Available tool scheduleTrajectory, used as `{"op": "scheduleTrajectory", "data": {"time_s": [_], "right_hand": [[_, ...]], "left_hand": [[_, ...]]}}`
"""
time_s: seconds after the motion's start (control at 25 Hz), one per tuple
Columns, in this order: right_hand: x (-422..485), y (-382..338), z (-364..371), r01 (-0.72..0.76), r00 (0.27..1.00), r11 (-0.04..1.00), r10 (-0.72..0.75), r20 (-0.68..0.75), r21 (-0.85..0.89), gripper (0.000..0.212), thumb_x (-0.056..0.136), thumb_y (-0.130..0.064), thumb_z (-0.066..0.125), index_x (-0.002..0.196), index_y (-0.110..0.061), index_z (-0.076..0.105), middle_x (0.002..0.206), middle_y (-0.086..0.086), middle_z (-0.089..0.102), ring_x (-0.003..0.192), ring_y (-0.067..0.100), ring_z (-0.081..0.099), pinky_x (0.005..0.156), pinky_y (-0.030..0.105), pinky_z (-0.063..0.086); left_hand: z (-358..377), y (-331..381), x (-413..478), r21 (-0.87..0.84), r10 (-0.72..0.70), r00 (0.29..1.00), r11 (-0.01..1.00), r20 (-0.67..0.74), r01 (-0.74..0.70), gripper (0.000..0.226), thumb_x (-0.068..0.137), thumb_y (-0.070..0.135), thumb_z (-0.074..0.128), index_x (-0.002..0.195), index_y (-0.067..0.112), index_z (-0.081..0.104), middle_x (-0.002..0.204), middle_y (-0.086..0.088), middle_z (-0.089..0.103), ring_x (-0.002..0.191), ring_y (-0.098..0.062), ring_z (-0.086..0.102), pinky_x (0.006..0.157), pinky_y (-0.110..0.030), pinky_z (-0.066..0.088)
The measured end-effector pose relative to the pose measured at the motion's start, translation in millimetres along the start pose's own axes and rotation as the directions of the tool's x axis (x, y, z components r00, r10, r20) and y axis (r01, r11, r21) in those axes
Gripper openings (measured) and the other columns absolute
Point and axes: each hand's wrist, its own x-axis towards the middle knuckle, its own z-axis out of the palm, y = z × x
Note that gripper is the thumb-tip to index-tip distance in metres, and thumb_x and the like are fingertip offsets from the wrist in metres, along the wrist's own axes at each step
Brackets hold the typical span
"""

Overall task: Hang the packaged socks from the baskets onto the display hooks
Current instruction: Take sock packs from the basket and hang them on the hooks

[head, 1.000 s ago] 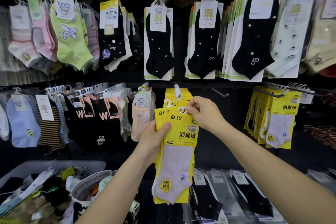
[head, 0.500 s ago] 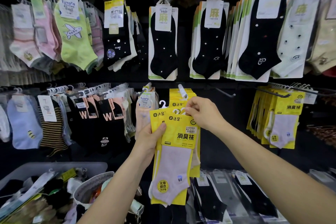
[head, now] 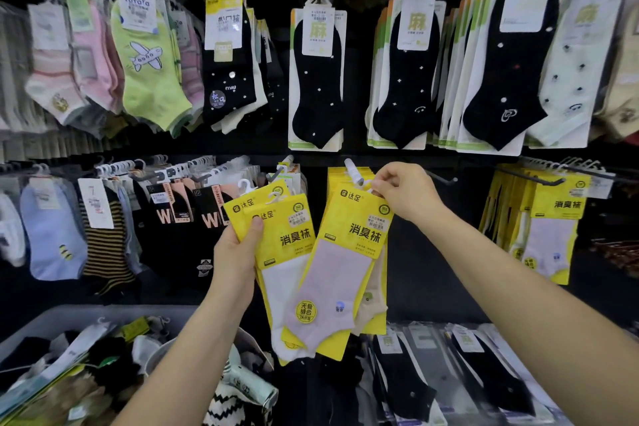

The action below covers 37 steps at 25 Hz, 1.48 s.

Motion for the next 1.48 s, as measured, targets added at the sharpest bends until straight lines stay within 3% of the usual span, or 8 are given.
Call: {"op": "scheduleTrajectory", "data": {"time_s": [0.16, 0.44, 0.6, 0.8, 1.0, 1.24, 1.36, 1.48], "right_hand": [[7.1, -7.4, 4.8, 0.025, 1.000, 0.998, -0.026, -0.013, -0.054, 0.012, 0.089, -0.026, 0.061, 0.077, -0.025, 0.061, 0.080, -0.003, 0.069, 0.078, 0.015, 0.064, 0.071, 0.034, 0.053], [7.3, -5.5, 7.0, 0.040, 0.999, 0.991, -0.038, 0.018, -0.124, 0.014, 0.091, -0.026, 0.057, 0.081, -0.023, 0.066, 0.079, -0.007, 0.061, 0.076, 0.013, 0.056, 0.064, 0.029, 0.043], [-10.4, -5.7, 0.6, 0.171, 0.972, 0.984, -0.177, -0.154, -0.053, 0.013, 0.090, -0.023, 0.057, 0.089, -0.017, 0.069, 0.085, -0.006, 0.061, 0.080, 0.011, 0.054, 0.075, 0.032, 0.046], [-43.6, -7.9, -3.0, 0.303, 0.949, 0.953, -0.302, 0.090, 0.009, 0.014, 0.083, -0.033, 0.066, 0.080, -0.020, 0.069, 0.076, -0.014, 0.060, 0.071, 0.004, 0.054, 0.064, 0.016, 0.040], [-50.5, 6.7, -20.9, 0.268, 0.960, 0.958, -0.275, 0.054, 0.101, 0.005, 0.081, -0.033, 0.069, 0.080, -0.029, 0.066, 0.075, -0.013, 0.063, 0.068, 0.002, 0.053, 0.062, 0.013, 0.043], [-46.9, 13.6, -19.1, 0.241, 0.968, 0.970, -0.238, 0.076, -0.032, 0.010, 0.085, -0.026, 0.064, 0.076, -0.026, 0.066, 0.072, -0.013, 0.062, 0.067, 0.004, 0.055, 0.060, 0.017, 0.042], [-32.2, 8.0, -15.6, 0.184, 0.983, 0.982, -0.182, 0.027, -0.053, 0.012, 0.088, -0.023, 0.061, 0.076, -0.024, 0.064, 0.071, -0.017, 0.059, 0.068, -0.002, 0.053, 0.057, 0.012, 0.037], [-15.4, 0.6, -14.6, 0.145, 0.989, 0.987, -0.146, -0.009, -0.066, 0.013, 0.089, -0.023, 0.060, 0.077, -0.021, 0.064, 0.075, -0.012, 0.060, 0.070, 0.003, 0.054, 0.061, 0.020, 0.042]], "left_hand": [[-7.0, 6.1, -2.9, 0.084, 0.023, 0.999, 0.996, -0.031, -0.021, 0.010, 0.093, 0.020, 0.055, 0.097, 0.019, 0.064, 0.097, -0.003, 0.073, 0.088, -0.022, 0.071, 0.073, -0.039, 0.056], [-5.3, 11.5, -15.9, 0.159, -0.051, 0.998, 0.986, 0.037, 0.045, 0.011, 0.089, 0.019, 0.061, 0.098, 0.013, 0.064, 0.089, -0.007, 0.074, 0.077, -0.023, 0.072, 0.053, -0.030, 0.056], [10.7, 6.9, -26.5, 0.159, -0.105, 0.992, 0.983, 0.077, 0.091, 0.012, 0.086, 0.019, 0.064, 0.096, 0.012, 0.066, 0.090, -0.011, 0.074, 0.080, -0.028, 0.072, 0.062, -0.039, 0.060], [48.1, -4.5, -38.3, 0.176, -0.115, 0.980, 0.981, 0.164, 0.085, 0.018, 0.085, 0.017, 0.065, 0.101, 0.010, 0.067, 0.096, -0.011, 0.073, 0.086, -0.028, 0.071, 0.074, -0.042, 0.058], [69.8, -14.8, -47.3, 0.113, -0.161, 0.968, 0.984, 0.194, 0.141, 0.021, 0.085, 0.020, 0.064, 0.103, 0.009, 0.068, 0.094, -0.011, 0.074, 0.086, -0.028, 0.071, 0.072, -0.040, 0.059], [81.0, -18.6, -48.6, 0.082, -0.205, 0.952, 0.978, 0.227, 0.191, 0.030, 0.081, 0.025, 0.067, 0.104, 0.007, 0.065, 0.090, -0.011, 0.074, 0.080, -0.027, 0.072, 0.059, -0.035, 0.057], [78.6, -17.7, -44.2, 0.162, -0.160, 0.965, 0.979, 0.206, 0.128, 0.019, 0.089, 0.029, 0.059, 0.098, 0.014, 0.067, 0.091, -0.004, 0.075, 0.081, -0.019, 0.072, 0.060, -0.028, 0.056], [60.7, -12.4, -35.4, 0.212, -0.073, 0.987, 0.976, 0.142, 0.042, 0.021, 0.095, 0.028, 0.051, 0.104, 0.016, 0.066, 0.101, -0.006, 0.073, 0.088, -0.017, 0.071, 0.067, -0.024, 0.056]]}}
